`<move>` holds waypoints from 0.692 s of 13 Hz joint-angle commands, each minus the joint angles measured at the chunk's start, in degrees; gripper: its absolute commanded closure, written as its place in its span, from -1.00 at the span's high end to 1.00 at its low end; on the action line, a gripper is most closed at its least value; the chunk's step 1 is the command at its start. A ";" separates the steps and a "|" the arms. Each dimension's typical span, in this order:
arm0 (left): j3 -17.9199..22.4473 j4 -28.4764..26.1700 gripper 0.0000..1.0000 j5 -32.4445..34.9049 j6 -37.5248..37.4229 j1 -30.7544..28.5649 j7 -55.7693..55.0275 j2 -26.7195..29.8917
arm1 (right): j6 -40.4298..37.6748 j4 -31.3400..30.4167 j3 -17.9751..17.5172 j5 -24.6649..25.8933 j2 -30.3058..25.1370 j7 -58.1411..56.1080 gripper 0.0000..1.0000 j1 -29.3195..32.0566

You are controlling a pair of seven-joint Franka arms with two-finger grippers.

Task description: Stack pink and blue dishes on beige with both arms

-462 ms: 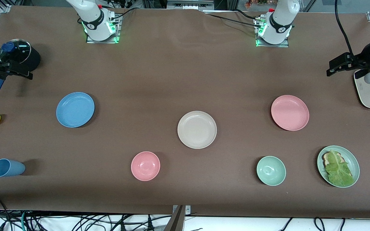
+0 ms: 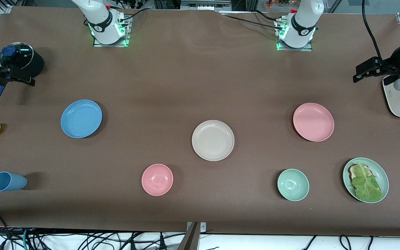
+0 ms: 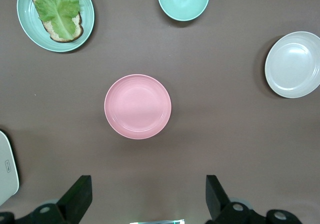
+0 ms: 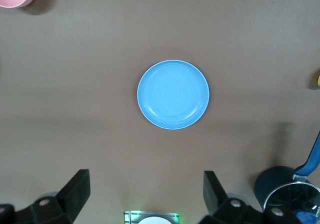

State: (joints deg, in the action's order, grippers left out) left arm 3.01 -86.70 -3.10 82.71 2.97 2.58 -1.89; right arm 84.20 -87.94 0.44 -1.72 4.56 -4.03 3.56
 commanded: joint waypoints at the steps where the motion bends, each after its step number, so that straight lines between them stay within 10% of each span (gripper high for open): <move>1: -0.03 1.09 1.00 0.20 -0.09 -0.15 1.20 -0.40 | 0.00 -0.13 -0.27 1.63 -0.78 0.61 1.00 0.04; 9: -0.03 1.09 1.00 0.20 -0.09 -0.15 1.20 -0.40 | -0.44 0.23 -0.35 2.78 -0.69 0.60 1.00 -0.84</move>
State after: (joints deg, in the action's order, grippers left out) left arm 3.01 -86.70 -3.10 82.71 2.97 2.58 -1.89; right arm 84.20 -87.85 0.06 0.12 4.56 -4.03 2.93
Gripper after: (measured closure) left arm 0.000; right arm 0.000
